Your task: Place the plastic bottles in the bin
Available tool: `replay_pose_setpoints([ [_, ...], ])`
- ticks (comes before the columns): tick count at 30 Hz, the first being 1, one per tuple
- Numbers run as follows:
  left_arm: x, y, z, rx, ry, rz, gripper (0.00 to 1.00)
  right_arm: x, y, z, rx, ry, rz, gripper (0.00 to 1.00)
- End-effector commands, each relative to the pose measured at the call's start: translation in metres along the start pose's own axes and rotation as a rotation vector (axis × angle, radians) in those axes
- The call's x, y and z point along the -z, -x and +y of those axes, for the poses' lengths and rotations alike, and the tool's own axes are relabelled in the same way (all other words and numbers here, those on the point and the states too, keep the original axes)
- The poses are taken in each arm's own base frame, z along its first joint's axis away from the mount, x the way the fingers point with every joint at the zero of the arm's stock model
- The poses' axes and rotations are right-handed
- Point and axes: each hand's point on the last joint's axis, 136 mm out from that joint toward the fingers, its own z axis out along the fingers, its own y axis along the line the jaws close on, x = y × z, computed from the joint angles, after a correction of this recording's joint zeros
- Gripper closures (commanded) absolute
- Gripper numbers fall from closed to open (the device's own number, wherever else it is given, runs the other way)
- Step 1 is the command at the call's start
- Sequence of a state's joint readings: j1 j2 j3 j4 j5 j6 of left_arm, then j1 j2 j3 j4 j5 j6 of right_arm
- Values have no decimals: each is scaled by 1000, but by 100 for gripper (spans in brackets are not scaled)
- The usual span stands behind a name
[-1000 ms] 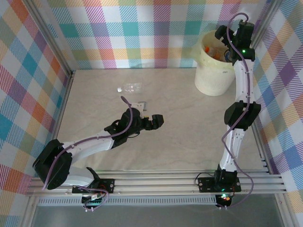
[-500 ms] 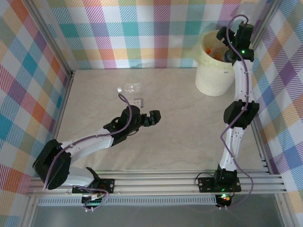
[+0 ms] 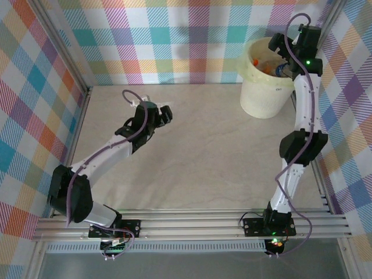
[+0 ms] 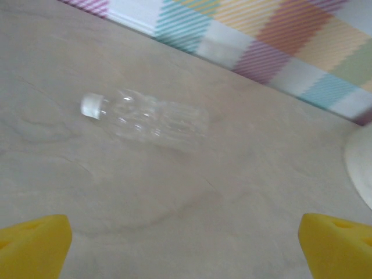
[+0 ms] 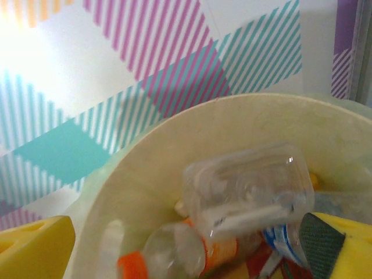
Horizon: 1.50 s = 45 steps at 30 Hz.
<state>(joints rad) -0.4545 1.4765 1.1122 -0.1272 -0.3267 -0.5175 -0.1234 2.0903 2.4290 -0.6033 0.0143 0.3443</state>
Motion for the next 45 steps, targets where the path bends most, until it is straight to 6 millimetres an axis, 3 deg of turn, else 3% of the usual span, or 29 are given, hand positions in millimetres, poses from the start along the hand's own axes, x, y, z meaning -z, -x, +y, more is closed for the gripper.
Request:
replay_pose_setpoints([
  [1,-14,10,25,-19,118,21,0,38,0,19,43,94,13,0],
  [8,-51,15,58,108,248,104,0,105,-46,55,41,342,77,0],
  [14,-82,11,50,279,254,118,0,168,-104,92,11,607,136,0],
  [20,-116,8,39,525,231,122,0,203,-177,104,-78,740,245,0],
  [25,-134,2,45,699,281,93,0,231,-217,108,-66,771,363,0],
  [36,-161,-8,60,909,445,106,0,265,-246,86,-101,699,375,0],
  [45,-182,-20,66,966,510,124,1,267,-246,81,-100,666,365,0],
])
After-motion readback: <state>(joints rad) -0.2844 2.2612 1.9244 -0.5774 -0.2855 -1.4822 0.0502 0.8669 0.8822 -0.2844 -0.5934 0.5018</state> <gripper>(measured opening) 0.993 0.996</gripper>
